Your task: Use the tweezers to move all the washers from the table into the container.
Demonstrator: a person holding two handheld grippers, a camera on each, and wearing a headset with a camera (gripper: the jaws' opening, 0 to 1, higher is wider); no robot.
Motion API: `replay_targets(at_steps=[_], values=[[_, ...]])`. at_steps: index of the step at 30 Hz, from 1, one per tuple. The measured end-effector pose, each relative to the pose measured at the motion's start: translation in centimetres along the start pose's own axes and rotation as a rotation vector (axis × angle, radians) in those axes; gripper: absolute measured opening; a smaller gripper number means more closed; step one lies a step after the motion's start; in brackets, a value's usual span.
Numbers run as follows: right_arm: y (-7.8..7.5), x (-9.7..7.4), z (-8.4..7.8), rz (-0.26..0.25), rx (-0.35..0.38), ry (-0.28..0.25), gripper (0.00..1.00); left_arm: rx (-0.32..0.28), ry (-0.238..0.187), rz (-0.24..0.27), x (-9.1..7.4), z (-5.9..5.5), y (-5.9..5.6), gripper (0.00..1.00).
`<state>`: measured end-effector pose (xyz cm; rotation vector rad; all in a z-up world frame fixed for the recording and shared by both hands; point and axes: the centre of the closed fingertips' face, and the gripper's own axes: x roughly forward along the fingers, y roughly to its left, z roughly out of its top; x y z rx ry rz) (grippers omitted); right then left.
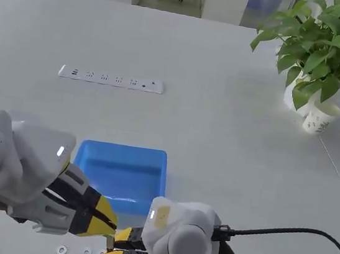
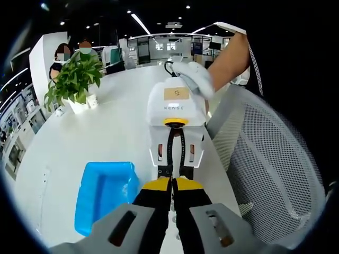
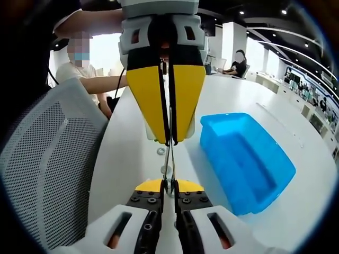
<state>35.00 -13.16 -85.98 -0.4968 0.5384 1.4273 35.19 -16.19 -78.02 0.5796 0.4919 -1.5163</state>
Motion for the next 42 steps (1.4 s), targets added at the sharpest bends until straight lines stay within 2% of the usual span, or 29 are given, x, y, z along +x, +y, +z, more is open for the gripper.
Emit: replay_targets(at_steps=[21,42], values=[[0.2,-1.2,2.1,0.008,-0.014,-0.012,0.08,-0.011,-0.015,0.011,-2.0,1.4,-0.1,0.05],[-2.3,-3.0,5.5,-0.012,-0.054,-0.031,0.08,0.013,-0.045,0.044,-4.8,4.0,2.3,0.04]])
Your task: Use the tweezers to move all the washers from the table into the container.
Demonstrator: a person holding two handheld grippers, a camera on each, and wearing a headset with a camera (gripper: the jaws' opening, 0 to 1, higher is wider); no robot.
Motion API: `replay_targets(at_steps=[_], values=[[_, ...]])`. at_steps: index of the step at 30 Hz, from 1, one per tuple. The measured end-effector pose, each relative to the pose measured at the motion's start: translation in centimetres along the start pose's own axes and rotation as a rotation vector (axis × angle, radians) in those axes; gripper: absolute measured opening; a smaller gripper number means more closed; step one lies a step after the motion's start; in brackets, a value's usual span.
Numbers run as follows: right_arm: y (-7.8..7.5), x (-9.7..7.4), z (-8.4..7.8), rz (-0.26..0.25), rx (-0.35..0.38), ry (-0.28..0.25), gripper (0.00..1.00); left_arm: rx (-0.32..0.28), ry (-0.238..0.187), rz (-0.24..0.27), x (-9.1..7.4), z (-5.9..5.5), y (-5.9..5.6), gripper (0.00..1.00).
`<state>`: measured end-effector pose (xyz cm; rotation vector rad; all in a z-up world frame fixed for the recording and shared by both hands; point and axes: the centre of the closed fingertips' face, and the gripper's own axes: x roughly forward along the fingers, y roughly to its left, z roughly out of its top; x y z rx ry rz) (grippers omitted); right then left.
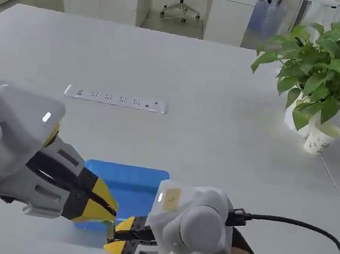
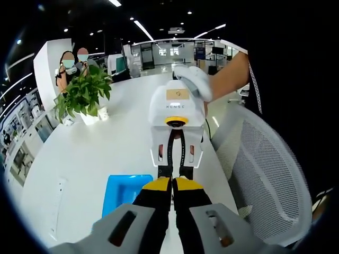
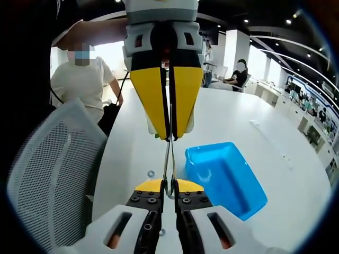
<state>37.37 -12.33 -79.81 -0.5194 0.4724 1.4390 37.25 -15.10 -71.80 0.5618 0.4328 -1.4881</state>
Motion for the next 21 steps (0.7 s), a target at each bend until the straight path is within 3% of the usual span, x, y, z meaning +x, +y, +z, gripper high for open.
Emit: replay_targets(at_steps=[7,21], values=[[-1.6,-0.4,1.1,-0.011,-0.011,-0.014,0.08,0.011,-0.01,0.017,-0.7,0.8,1.4,0.04],[-5.0,-0.3,2.4,-0.033,-0.036,-0.035,0.08,0.025,-0.011,0.045,-1.8,1.1,4.6,0.04]])
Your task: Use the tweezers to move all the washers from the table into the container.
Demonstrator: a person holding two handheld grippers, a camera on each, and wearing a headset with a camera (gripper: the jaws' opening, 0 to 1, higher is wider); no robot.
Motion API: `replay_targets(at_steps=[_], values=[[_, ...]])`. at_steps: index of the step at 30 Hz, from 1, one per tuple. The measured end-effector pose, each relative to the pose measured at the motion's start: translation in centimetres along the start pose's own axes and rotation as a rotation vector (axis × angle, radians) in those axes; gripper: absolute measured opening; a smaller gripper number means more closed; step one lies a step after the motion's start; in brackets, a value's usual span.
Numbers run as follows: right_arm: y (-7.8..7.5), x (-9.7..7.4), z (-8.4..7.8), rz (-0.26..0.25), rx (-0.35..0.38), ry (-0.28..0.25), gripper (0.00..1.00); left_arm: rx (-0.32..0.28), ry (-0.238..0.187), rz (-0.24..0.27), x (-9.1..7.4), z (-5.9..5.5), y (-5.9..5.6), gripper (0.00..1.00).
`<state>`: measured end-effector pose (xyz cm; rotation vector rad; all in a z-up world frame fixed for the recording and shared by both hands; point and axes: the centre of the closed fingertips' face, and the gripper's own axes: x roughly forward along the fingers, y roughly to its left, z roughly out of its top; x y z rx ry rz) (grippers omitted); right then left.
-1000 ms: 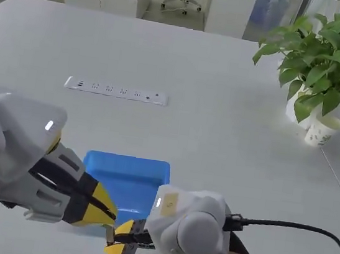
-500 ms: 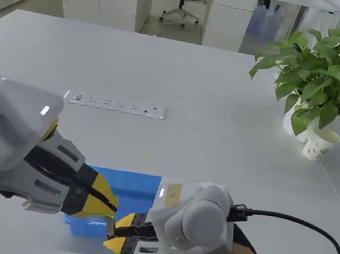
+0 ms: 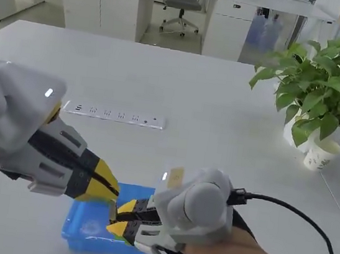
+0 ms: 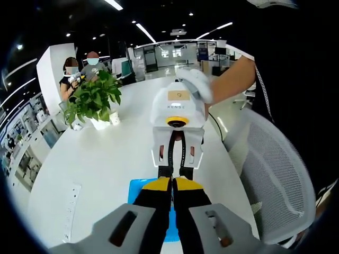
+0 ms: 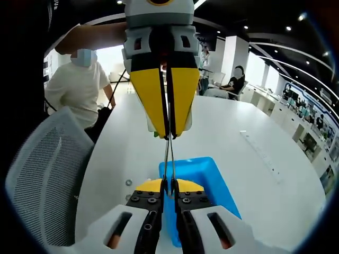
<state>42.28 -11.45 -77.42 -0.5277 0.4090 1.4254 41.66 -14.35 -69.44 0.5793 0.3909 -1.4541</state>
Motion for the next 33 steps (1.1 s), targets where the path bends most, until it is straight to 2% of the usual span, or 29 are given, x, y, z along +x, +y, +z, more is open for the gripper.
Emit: replay_targets(at_steps=[7,12,24,33], values=[[-1.6,0.5,0.1,-0.006,-0.001,-0.009,0.08,0.007,0.004,0.014,0.1,-0.4,1.5,0.03],[-2.2,1.1,-0.7,-0.003,0.004,-0.003,0.08,0.012,0.02,0.014,0.7,-1.1,2.1,0.03],[-3.6,2.5,-3.7,0.003,0.046,0.036,0.08,0.004,0.056,-0.015,3.2,-3.4,3.6,0.04],[-3.9,3.4,-5.9,0.01,0.071,0.082,0.09,-0.014,0.078,-0.043,4.9,-5.1,4.0,0.04]])
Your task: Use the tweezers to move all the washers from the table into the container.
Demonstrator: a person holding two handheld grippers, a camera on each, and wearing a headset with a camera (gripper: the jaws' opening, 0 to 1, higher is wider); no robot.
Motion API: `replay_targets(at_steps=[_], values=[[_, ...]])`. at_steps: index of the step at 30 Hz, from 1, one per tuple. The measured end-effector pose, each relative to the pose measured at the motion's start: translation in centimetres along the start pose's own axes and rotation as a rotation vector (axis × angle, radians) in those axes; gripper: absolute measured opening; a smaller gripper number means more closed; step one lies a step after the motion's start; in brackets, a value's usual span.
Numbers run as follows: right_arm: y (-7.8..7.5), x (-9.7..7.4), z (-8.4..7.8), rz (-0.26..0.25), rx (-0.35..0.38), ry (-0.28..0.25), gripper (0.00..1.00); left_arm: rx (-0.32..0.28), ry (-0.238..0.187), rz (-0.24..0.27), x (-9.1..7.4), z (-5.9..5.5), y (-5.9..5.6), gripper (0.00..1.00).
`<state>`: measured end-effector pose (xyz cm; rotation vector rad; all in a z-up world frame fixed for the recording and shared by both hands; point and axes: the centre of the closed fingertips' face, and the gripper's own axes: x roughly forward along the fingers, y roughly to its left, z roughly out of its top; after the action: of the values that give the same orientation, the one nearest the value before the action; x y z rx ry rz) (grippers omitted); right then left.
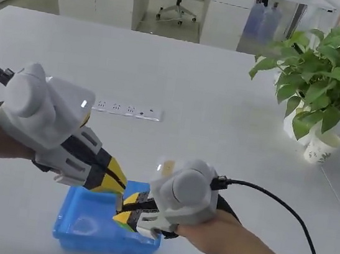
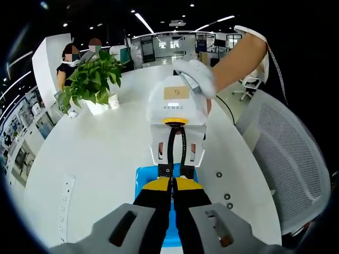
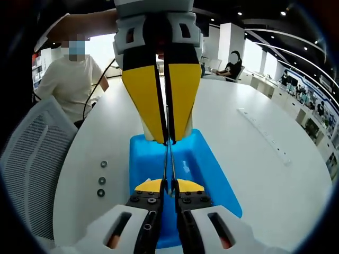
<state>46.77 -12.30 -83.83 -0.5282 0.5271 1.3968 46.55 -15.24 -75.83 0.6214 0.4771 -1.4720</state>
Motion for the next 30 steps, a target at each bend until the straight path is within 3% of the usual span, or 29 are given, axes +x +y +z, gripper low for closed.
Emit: replay_targets(at_steps=[18,30], values=[[0.1,1.0,-1.8,0.022,-0.02,0.067,0.1,-0.008,0.015,-0.024,1.5,-1.2,-0.3,0.04],[0.2,0.9,-1.8,0.019,-0.018,0.064,0.11,-0.005,0.019,-0.029,1.5,-1.1,-0.6,0.04]])
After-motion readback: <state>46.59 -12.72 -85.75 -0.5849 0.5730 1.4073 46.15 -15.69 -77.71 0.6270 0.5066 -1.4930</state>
